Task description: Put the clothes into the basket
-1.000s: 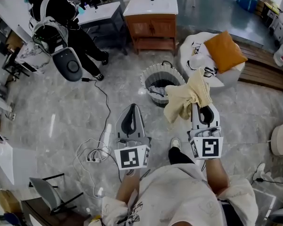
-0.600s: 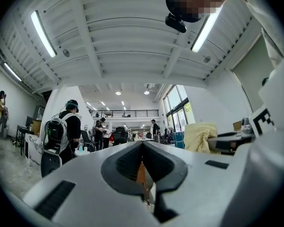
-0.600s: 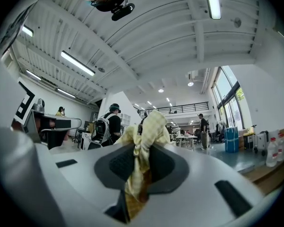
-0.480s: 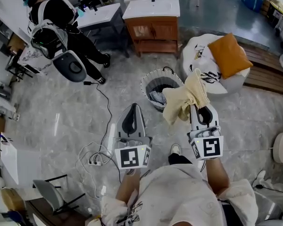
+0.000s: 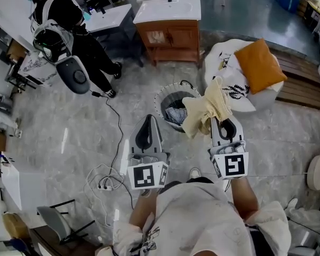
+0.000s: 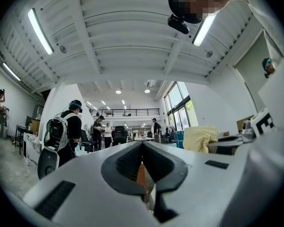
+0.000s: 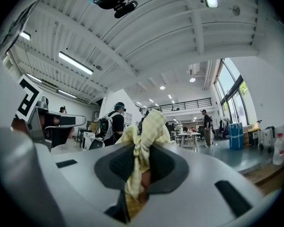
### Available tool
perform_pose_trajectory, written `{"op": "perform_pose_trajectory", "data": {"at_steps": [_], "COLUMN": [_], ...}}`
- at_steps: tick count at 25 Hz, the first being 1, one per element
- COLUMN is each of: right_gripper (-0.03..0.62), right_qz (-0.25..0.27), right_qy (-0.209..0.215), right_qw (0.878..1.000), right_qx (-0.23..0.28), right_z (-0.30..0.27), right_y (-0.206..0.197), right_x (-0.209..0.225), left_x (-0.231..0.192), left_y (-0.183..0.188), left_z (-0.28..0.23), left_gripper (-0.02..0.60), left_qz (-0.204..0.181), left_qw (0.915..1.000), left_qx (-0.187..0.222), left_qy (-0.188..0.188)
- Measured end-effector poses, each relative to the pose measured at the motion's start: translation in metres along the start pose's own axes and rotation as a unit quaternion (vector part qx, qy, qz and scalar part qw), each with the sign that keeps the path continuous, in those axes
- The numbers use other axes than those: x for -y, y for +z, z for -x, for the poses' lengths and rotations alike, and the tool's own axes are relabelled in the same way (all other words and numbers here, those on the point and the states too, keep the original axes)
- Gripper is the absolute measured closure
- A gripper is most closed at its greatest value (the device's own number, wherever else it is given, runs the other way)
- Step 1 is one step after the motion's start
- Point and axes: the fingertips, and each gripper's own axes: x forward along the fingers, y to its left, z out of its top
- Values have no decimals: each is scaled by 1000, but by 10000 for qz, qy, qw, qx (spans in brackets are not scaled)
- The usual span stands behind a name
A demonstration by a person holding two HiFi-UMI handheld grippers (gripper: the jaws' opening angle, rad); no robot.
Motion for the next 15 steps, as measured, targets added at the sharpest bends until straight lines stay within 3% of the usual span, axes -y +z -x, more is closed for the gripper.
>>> {"op": "perform_pose_trajectory", "data": {"at_steps": [15], "right_gripper": [553], "right_qz": [-93], "right_qy": [-19], "right_qw": [9997], "right_qx": [-212], "right_z": [-63], "right_y": [-31], "right_x": [23], "left_x": [-17], "left_y": [-37], "left_z": [-67], "left_gripper": [580], "left_qz": [192], "left_qw": [9996], "left_qx": [-195], "left_qy": [-107]}}
